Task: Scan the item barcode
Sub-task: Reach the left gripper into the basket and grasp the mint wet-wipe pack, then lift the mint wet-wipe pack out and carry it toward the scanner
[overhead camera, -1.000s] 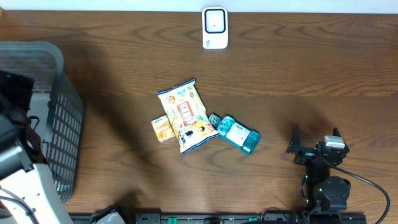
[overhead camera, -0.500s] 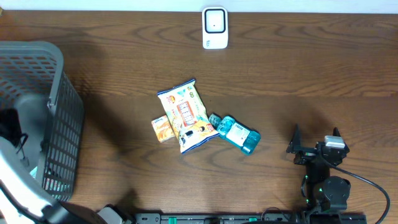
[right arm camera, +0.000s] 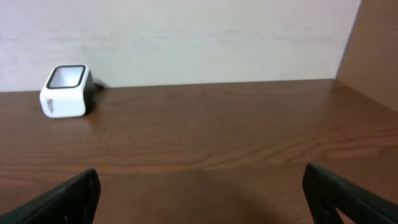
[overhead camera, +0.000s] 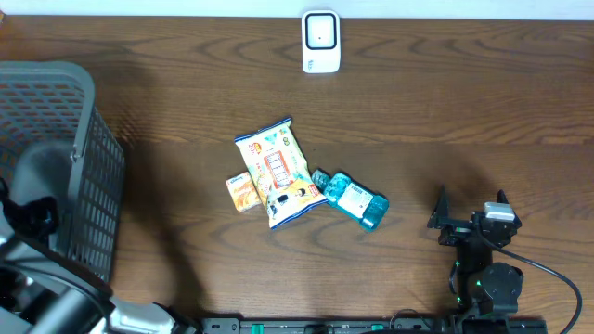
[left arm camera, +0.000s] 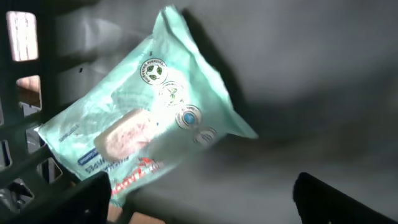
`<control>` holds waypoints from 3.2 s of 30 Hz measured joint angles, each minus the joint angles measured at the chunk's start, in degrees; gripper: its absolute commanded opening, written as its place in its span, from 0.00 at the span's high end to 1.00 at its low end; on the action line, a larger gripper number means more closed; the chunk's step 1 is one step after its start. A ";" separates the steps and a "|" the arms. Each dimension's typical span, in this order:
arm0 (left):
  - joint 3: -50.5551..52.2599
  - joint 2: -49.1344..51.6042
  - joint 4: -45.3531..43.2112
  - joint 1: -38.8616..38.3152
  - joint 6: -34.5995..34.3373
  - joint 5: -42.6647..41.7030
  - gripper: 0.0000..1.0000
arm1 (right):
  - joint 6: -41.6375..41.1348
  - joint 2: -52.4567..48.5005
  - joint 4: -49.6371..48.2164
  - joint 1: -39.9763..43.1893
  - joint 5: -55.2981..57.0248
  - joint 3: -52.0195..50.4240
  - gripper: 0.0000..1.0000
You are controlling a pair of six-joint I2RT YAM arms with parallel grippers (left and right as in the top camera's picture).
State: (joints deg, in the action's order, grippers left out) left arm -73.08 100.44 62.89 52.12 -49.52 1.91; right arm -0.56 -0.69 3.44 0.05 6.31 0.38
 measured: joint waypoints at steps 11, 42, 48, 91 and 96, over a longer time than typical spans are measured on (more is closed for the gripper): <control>2.51 4.33 -1.38 0.00 0.90 8.96 0.27 | 0.00 0.00 0.00 0.00 0.00 0.00 0.01; 3.91 -3.45 -12.50 0.35 4.66 -4.33 0.93 | 0.00 0.00 0.00 0.00 0.00 0.00 0.01; -1.14 -15.39 -20.22 0.28 4.92 -11.85 0.93 | 0.00 0.00 0.00 0.00 0.00 0.00 0.01; -1.51 -35.63 -24.87 -43.41 31.76 -60.19 0.92 | 0.00 0.00 -0.02 0.00 0.00 0.00 0.01; -0.63 -35.54 -19.34 -52.15 36.54 -47.56 0.93 | 0.00 0.00 0.00 0.00 0.00 0.00 0.01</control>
State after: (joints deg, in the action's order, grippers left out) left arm -73.71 64.90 43.55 -0.03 -12.97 -45.65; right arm -0.56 -0.69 3.44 0.05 6.31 0.38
